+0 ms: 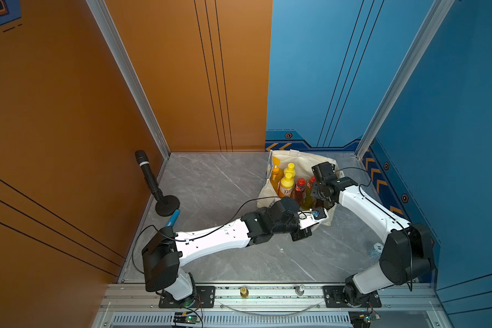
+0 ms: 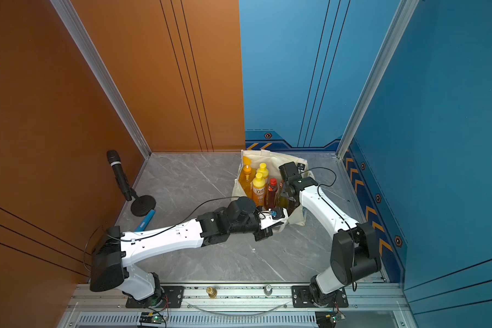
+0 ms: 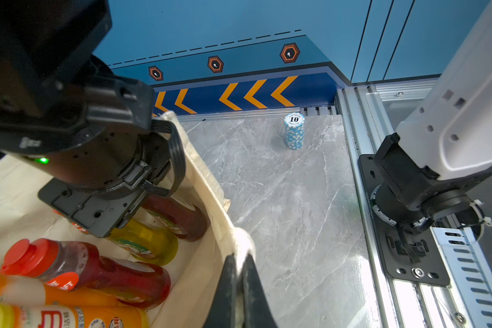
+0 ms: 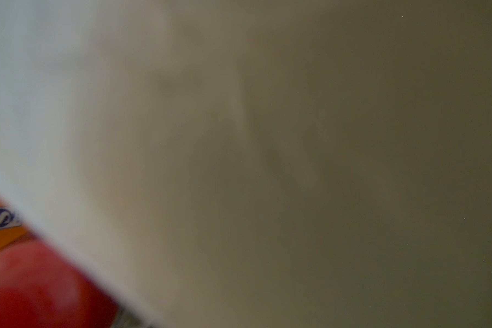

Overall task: Pack dish soap into the shopping bag
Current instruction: Place the bottle of dish soap in the shopping bag.

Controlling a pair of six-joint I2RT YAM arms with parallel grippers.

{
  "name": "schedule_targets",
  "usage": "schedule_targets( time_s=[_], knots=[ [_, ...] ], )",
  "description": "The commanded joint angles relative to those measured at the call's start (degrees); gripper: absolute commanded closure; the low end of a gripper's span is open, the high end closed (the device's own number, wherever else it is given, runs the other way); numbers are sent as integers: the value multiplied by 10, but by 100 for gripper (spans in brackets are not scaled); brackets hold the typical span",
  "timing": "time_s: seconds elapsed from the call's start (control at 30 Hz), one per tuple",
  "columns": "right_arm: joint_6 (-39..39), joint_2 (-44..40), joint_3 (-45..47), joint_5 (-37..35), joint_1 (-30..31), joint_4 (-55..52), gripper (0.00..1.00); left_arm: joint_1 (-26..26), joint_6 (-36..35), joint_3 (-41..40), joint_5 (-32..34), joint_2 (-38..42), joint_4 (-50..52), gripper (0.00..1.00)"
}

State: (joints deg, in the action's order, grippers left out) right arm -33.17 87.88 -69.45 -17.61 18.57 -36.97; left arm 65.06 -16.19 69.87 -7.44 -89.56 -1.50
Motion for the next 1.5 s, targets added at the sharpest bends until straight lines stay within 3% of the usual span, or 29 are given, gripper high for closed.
schedule_targets(
  time_s=[0.0,0.2,0.43,0.6,0.77,1.23,1.47],
  knots=[
    [8,6,-9,-7,-8,9,92,15,19,-4,-15,49,-45,100],
    [14,14,-17,-10,-9,-9,85,15,23,-2,-22,59,-51,100],
    [19,-2,-47,-9,11,-34,58,16,29,-15,-13,36,-50,100],
    [25,-16,-81,-32,30,-63,47,15,31,-20,-7,25,-43,97],
    [22,-32,-89,-44,38,-71,40,13,32,-22,-1,14,-40,96],
    [24,-84,-121,-42,59,-103,38,12,38,-17,3,11,-40,94],
    [34,-120,-150,15,60,-122,29,11,41,-4,9,18,-40,90]
  ],
)
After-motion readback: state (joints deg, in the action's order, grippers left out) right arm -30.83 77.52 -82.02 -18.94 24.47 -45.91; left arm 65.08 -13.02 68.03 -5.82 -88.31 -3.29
